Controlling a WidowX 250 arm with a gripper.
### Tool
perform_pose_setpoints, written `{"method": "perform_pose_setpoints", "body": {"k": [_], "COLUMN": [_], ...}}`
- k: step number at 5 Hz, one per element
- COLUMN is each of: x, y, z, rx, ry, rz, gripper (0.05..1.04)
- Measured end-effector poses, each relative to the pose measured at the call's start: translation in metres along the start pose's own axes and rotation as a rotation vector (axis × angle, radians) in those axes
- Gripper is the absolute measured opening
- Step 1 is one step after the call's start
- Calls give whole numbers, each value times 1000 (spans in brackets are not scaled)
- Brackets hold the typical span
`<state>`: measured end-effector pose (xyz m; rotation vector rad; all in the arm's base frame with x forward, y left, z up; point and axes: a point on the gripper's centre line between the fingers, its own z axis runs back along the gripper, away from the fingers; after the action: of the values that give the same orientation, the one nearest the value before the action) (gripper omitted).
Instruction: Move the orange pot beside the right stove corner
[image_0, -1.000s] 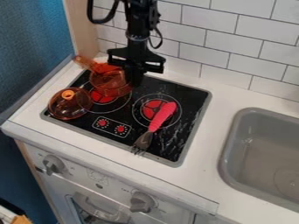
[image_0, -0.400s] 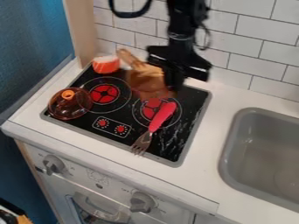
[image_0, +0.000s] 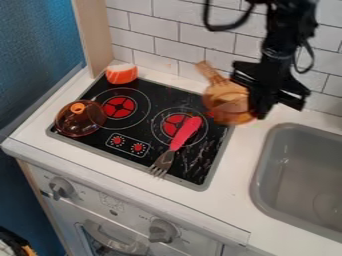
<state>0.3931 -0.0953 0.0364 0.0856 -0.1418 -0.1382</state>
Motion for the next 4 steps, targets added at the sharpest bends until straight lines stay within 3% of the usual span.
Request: {"method": "perform_pose_setpoints", "body": {"k": [1,4], "x": [16,20], "y": [-10,-20], "z": [-28,-46], "rx": [19,50], "ry": [38,48], "rz": [-21,-58], "gripper": [83,83]}}
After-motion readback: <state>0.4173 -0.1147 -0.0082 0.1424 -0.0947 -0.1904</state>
